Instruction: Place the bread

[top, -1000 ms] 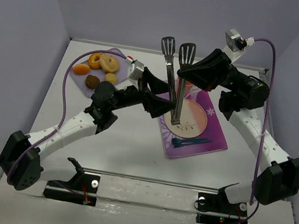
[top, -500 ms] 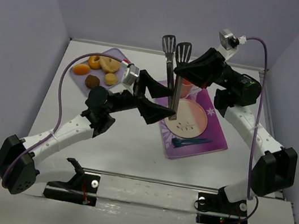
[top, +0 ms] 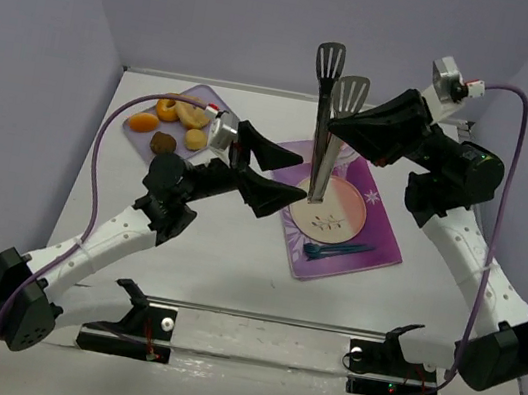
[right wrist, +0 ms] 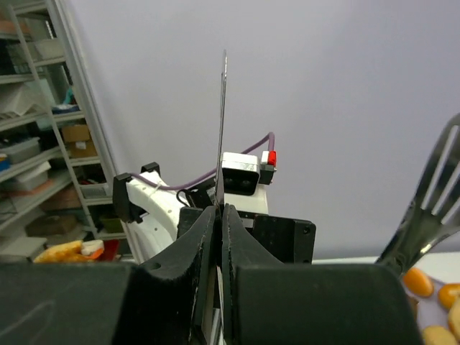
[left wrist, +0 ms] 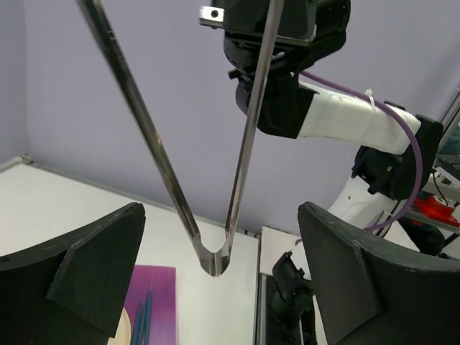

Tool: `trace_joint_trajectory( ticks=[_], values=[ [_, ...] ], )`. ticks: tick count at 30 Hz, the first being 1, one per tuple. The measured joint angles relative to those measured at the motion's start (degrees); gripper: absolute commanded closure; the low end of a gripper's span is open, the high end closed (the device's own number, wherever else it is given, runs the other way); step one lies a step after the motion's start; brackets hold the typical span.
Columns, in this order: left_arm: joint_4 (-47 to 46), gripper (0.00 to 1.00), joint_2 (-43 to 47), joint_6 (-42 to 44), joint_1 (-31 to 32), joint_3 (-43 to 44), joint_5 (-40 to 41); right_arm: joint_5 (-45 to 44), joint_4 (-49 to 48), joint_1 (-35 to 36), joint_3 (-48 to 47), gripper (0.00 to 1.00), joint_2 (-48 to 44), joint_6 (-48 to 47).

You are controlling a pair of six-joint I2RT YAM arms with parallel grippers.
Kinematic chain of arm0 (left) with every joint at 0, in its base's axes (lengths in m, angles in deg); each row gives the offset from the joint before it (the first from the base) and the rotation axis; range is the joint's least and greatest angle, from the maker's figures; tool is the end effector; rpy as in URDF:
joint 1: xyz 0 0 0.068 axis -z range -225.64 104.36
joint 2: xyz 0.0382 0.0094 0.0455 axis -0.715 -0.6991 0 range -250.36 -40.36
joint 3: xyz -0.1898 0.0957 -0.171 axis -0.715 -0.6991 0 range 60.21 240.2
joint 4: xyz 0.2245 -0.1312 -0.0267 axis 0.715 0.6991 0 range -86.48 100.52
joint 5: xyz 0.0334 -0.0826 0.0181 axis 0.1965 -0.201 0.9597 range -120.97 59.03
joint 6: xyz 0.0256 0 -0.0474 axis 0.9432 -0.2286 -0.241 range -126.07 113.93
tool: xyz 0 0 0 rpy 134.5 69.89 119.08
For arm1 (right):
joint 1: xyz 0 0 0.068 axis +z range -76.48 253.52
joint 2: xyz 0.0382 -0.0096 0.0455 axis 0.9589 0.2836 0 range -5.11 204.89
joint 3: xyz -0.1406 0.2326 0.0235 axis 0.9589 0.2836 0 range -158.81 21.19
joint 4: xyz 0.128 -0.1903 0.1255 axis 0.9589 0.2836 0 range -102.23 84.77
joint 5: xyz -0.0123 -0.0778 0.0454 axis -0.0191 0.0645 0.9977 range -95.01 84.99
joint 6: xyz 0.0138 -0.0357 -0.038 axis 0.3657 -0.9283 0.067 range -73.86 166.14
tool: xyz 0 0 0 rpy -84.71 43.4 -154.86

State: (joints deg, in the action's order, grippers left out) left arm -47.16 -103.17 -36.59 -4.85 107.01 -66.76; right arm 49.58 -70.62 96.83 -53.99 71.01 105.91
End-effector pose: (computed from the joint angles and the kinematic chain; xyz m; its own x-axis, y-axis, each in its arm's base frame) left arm 0.1650 -0.1698 0.3970 -0.0831 -0.4725 -0.8774 0.9889 0.0696 -0.1312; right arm 0.2214 0.1270 0.5055 -0.1562 0.4777 -0.8645 -0.9871 -0.1076 0.1188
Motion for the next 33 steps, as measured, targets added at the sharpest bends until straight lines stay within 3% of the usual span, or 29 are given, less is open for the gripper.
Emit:
trace_joint_trajectory(
  ticks=[6, 19, 33],
  values=[
    [-0.4, 0.01, 2.8, 0.1, 0.0, -0.2, 1.8, -0.1, 0.6, 0.0, -1.0, 0.93, -3.6, -3.1],
    [-2.0, 0.01, -0.2, -3.1, 0.0, 0.2, 1.9, 1.0, -4.6, 0.0, -1.2, 0.93, 5.9, 4.3],
    [-2.4, 0.01, -0.9, -3.3, 0.0, 0.3, 4.4, 0.5, -1.8, 0.0, -2.1, 0.93, 0.1, -0.7]
  ],
)
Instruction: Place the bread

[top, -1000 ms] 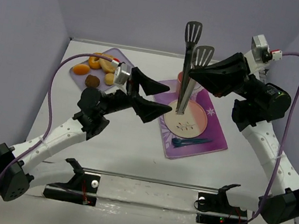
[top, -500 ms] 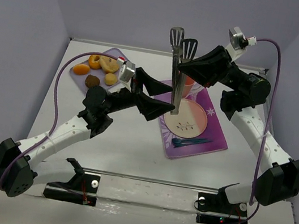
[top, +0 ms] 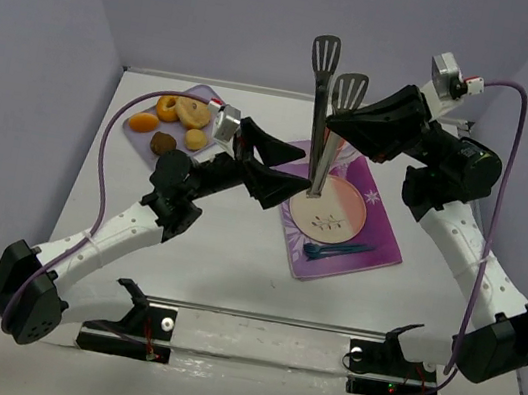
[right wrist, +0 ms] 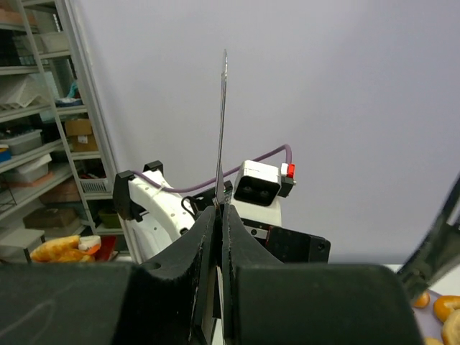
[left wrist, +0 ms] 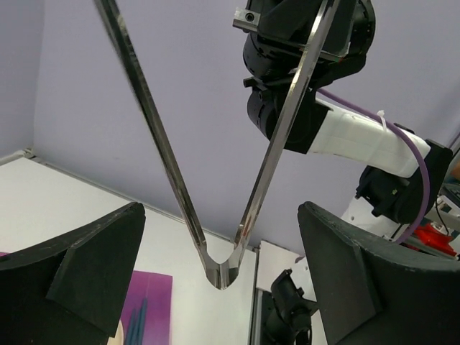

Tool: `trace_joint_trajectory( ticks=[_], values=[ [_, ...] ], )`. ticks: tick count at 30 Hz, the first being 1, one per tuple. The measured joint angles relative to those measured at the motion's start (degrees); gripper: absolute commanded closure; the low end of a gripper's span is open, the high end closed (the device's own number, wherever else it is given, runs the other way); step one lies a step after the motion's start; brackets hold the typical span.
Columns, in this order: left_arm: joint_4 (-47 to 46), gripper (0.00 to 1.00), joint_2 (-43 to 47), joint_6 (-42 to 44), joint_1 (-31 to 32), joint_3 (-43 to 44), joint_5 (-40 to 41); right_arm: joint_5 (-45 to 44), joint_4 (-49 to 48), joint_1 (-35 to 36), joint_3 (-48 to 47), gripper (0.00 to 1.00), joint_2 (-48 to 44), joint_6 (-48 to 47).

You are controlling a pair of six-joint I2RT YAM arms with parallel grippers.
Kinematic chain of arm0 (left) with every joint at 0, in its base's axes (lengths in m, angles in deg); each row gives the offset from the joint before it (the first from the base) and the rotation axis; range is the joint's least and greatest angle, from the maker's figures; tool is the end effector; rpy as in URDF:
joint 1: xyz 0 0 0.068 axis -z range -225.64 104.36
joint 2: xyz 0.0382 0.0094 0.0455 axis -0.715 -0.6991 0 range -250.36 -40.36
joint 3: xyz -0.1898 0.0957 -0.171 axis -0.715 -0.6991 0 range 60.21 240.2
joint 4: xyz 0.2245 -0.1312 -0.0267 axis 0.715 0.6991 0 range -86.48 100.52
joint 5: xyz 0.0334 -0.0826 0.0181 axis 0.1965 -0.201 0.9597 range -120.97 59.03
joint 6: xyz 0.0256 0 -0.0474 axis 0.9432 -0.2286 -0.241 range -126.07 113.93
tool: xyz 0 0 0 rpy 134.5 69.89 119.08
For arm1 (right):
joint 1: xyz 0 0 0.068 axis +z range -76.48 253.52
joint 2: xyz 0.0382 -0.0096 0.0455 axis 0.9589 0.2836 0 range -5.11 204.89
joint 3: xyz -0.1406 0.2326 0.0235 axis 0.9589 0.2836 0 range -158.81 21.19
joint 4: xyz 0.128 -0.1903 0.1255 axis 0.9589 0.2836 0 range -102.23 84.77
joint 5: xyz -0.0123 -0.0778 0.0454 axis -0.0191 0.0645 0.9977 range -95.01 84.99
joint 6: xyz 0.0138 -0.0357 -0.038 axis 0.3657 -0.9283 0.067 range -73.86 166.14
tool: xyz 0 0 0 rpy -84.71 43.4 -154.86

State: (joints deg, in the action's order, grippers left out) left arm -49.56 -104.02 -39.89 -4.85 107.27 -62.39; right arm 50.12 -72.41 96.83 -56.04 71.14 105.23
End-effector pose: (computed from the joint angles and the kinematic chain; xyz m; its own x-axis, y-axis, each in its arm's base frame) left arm 0.1685 -0.1699 0.3997 -0.1130 -0.5299 -0.8405 0.9773 0.0930 -0.1901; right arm 0.2150 0.1244 0.5168 -0.0925 0.4941 -0.8644 -0.9931 -0.1081 0.0445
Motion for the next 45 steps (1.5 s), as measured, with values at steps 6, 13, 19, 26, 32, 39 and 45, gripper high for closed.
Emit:
trace_joint_trajectory(
  ticks=[6, 13, 19, 26, 32, 39, 45],
  values=[
    [-0.1, 0.01, -2.0, -0.8, 0.0, 0.4, -0.3, 0.3, -1.9, 0.0, -0.4, 0.93, 2.0, 1.6],
    [-1.5, 0.01, -2.9, -1.4, 0.0, 0.8, -1.6, 0.6, -5.2, 0.0, -2.4, 0.93, 7.1, 6.1],
    [-1.6, 0.01, -3.7, -1.6, 0.0, 0.8, -1.7, 0.6, -7.1, 0.0, -3.2, 0.93, 8.7, 8.2],
    [-2.0, 0.01, -5.2, -1.6, 0.0, 1.4, -1.5, 0.6, -10.0, 1.5, -4.4, 0.93, 11.0, 10.9],
    [-1.9, 0.01, -5.9, -1.3, 0.0, 2.3, -0.3, 0.2, -11.0, 2.4, -4.4, 0.93, 12.7, 12.3],
    [0.3, 0.03, -5.9, 1.0, 0.0, 3.1, 3.9, -1.0, -11.4, 3.1, -2.5, 0.93, 12.7, 11.8],
    [2.8, 0.18, -6.1, 2.2, 0.0, 4.2, 6.5, -2.6, -9.5, 4.5, -2.1, 0.93, 12.7, 9.3]
  ],
)
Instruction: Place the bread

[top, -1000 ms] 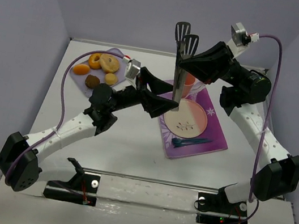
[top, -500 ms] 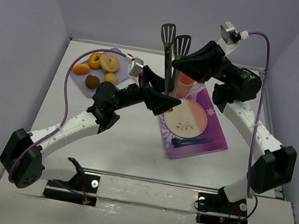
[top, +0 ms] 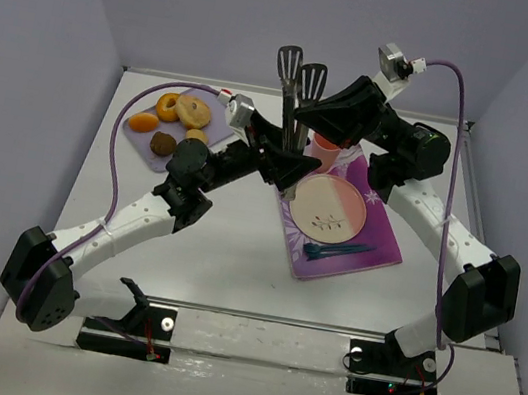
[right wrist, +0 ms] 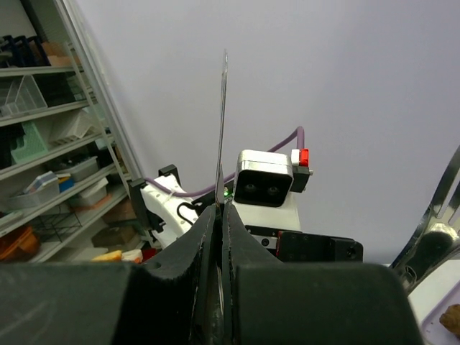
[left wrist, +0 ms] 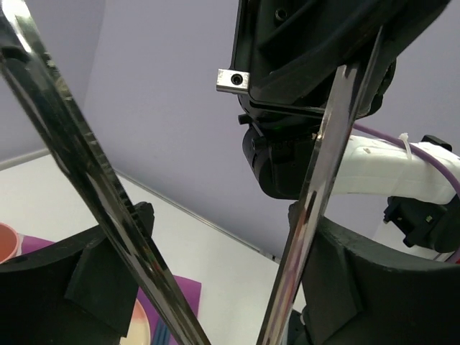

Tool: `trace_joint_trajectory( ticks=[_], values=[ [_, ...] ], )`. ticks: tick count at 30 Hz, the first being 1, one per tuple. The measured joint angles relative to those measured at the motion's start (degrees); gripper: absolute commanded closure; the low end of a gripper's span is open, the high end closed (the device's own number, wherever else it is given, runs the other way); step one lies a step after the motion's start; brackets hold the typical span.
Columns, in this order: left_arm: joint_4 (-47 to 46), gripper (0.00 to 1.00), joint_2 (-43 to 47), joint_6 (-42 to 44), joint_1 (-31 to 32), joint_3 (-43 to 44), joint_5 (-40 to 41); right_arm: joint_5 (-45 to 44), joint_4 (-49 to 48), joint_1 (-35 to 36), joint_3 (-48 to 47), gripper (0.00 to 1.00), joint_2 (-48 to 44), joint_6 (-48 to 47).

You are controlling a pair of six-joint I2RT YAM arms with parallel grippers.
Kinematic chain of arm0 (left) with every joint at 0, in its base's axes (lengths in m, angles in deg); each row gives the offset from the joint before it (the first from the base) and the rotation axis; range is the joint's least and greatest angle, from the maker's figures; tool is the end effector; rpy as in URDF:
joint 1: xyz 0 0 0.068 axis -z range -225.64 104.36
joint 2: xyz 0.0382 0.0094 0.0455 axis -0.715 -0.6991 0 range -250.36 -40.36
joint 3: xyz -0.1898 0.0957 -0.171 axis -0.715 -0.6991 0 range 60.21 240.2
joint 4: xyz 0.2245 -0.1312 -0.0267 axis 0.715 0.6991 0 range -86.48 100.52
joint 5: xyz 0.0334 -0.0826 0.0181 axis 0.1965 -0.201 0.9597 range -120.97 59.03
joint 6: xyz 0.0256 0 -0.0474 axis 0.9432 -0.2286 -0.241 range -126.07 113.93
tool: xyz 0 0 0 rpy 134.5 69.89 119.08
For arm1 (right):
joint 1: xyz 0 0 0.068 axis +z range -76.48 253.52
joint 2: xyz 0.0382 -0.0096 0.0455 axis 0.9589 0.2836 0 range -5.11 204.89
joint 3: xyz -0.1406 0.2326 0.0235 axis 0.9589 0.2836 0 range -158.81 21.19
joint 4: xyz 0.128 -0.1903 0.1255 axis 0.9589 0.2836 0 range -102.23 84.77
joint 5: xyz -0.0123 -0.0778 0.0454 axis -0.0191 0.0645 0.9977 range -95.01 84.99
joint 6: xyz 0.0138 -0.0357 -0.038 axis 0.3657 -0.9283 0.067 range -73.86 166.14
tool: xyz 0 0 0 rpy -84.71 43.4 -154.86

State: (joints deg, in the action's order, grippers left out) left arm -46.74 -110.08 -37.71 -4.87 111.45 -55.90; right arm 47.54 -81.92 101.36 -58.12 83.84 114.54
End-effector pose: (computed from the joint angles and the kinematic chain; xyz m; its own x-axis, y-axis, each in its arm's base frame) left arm 0.1947 -0.1877 0.3964 -0.1135 -0.5304 -0.8401 0.9444 0.2050 -0.2570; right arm 0.2649 0.1718 0.4785 -0.3077 0.4768 -0.8234 -0.9460 -0.2464 0.2108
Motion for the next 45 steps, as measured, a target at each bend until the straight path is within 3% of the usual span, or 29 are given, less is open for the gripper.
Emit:
trace_joint_trajectory(
  ticks=[9, 17, 19, 25, 30, 35, 38, 45],
  values=[
    [1.3, 0.42, -0.3, 0.7, 0.0, 0.5, 0.7, -1.9, 5.7, 0.4, 0.7, 0.9, -0.1, -4.8],
    [1.9, 0.46, 0.5, 0.8, 0.0, 0.3, 0.9, -3.3, 12.5, 0.4, 1.9, 0.39, -2.3, -9.0],
    [2.3, 0.46, 1.5, 0.8, 0.0, -0.1, 1.0, -3.8, 15.8, 0.4, 2.5, 0.21, -3.9, -11.2],
    [6.2, 0.49, 5.9, 0.7, 0.0, -0.8, 4.2, -5.7, 24.6, -1.5, 4.9, 0.14, -11.3, -16.7],
    [20.1, 0.48, 10.1, 0.8, 0.0, 0.0, 13.6, -7.2, 31.7, -12.0, 11.9, 0.14, -20.3, -18.4],
    [45.9, 0.45, 9.2, -0.4, -0.3, 7.7, 31.5, -14.0, 49.2, -13.9, 14.1, 0.13, -25.0, -26.8],
    [58.5, 0.44, 5.8, -2.1, -2.2, 12.2, 40.3, -21.0, 57.5, -13.6, 19.2, 0.01, -29.9, -31.5],
    [74.7, 0.38, -1.3, -3.7, -10.6, 12.9, 44.5, -38.8, 71.9, -13.6, 28.0, 0.0, -37.8, -38.8]
  ],
)
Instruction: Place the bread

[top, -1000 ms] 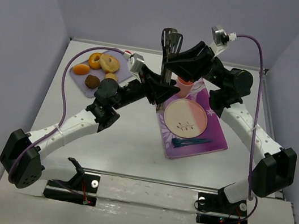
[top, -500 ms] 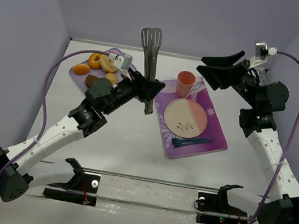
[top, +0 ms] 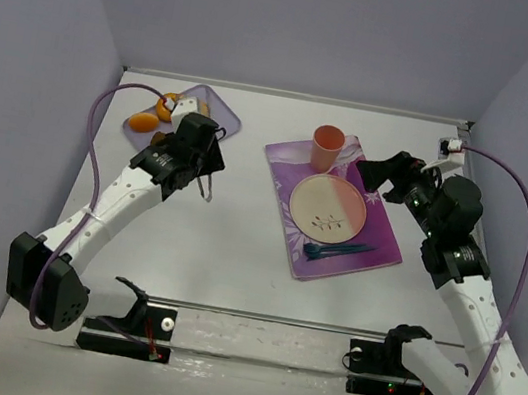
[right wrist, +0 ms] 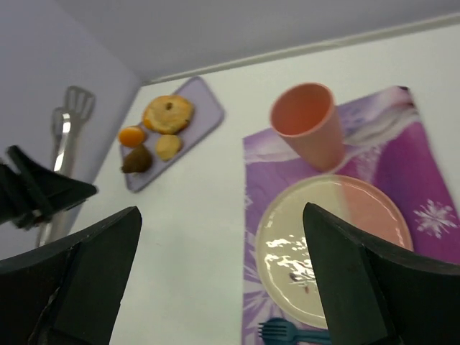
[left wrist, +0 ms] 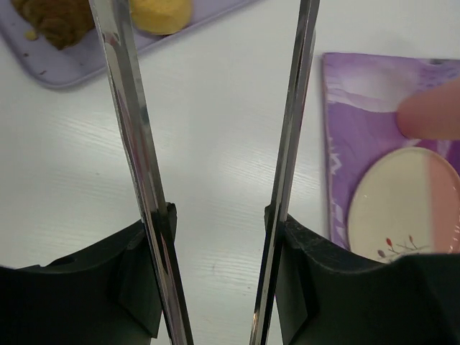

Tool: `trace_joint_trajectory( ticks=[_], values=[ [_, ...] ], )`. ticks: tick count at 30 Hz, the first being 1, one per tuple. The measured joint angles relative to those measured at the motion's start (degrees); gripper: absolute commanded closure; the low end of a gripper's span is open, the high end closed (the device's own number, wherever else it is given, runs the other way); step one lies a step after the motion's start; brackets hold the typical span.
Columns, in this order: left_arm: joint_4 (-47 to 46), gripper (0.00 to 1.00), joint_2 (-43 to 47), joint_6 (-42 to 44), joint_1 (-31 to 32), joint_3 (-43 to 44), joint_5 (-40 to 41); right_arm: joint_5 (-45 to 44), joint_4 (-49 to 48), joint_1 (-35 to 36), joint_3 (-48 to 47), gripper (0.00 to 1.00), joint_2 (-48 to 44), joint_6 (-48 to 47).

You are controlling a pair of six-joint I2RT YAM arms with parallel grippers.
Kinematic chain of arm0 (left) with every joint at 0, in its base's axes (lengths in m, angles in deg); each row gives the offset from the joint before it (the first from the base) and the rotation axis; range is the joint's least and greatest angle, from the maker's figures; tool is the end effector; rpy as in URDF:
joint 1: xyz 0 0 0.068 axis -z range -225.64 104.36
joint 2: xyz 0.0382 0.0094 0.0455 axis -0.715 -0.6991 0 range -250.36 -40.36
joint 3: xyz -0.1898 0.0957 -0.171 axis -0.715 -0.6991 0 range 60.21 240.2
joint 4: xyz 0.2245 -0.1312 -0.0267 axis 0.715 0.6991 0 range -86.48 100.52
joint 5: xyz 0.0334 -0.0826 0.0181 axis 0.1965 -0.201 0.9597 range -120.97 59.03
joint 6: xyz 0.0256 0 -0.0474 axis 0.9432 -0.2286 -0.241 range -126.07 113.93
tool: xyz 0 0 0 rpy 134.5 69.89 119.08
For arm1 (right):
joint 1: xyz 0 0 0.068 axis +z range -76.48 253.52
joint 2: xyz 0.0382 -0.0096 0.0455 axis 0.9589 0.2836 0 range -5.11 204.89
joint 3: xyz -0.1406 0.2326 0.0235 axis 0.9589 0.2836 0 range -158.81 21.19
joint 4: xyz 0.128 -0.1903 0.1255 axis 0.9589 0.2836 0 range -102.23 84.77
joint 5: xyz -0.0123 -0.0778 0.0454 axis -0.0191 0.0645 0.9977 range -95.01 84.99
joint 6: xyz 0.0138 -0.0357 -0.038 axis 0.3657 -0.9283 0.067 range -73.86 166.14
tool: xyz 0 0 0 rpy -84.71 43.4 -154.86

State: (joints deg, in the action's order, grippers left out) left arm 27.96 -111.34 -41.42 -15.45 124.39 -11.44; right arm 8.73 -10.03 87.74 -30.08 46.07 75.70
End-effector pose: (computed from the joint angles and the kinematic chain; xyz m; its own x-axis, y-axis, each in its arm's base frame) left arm 0.2447 -0.1286 0.3380 -0.4968 -0.3419 -0.7977 -0.0743 0.9325 -0.3534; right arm 0.1996 0.0592 0.3756 -0.2622 0.4279 -0.8650 -0.3901 0.7728 0.5006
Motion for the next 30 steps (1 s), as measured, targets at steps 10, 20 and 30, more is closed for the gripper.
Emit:
trace_joint_trajectory(
  ticks=[10, 20, 30],
  values=[
    [7.2, 0.32, -0.7, -1.2, -12.8, -2.8, -4.9, -16.7, 6.9, 0.0, 4.3, 0.0, 1.7, -4.8],
    [9.6, 0.28, -1.6, -0.7, -18.9, -2.8, -8.0, -17.2, 7.7, 0.0, 4.4, 0.0, 5.1, -6.9],
    [9.9, 0.32, -10.2, 2.6, -22.6, -2.5, -10.3, -18.0, 7.7, 0.0, 4.4, 0.0, 5.2, -7.0]
  ],
)
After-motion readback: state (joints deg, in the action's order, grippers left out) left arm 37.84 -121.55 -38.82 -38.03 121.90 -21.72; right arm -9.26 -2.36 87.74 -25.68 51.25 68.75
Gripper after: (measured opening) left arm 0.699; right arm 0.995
